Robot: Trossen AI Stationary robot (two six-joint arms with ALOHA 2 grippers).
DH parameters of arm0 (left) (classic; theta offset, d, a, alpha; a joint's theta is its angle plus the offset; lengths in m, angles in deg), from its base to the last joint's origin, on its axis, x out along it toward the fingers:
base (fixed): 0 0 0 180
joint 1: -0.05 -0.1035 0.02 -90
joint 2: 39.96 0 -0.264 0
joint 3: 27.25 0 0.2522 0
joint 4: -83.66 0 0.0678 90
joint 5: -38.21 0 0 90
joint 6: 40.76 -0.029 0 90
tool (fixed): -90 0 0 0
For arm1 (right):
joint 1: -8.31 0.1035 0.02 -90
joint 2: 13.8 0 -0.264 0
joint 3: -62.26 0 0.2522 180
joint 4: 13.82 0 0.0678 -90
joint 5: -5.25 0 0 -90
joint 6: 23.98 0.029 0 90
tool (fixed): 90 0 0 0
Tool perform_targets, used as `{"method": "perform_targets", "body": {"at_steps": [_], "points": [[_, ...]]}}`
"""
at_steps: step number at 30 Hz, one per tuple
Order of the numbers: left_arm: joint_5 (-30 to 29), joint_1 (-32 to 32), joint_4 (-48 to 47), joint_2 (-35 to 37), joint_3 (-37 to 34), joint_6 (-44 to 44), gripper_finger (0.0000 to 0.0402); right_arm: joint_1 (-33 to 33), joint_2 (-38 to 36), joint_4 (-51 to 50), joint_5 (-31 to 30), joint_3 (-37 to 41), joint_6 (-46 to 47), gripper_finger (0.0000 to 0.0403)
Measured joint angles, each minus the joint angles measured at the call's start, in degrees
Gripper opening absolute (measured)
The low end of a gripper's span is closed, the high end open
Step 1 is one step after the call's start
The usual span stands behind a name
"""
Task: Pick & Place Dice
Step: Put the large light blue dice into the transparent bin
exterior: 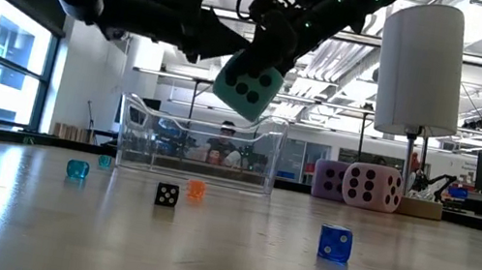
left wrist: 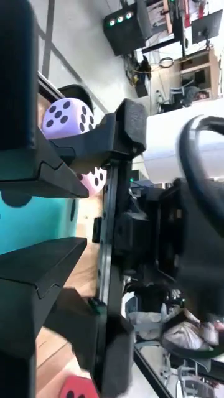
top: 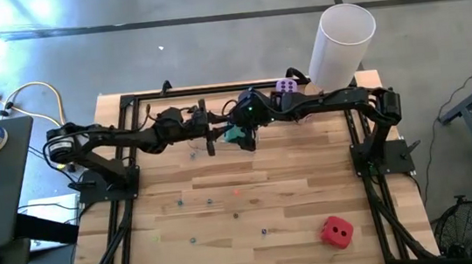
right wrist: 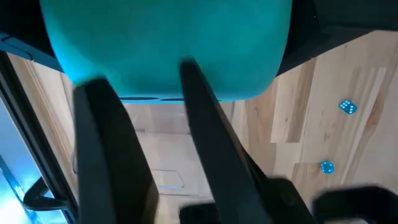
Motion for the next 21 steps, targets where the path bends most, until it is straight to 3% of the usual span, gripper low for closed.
{"method": "perform_targets", "body": {"at_steps": [12, 21], "points": [[0.6, -1.5, 0.5, -3.5, 0.3, 5.4, 0.011, -0.1, 0.4, -0.3, 1.1, 0.2, -1.7, 0.0392], [0.6, -2.6, -3.2, -5.0, 0.0, 5.6, 0.011, -1.0, 6.3, 3.9, -0.3, 0.1, -2.9, 0.0392]]}}
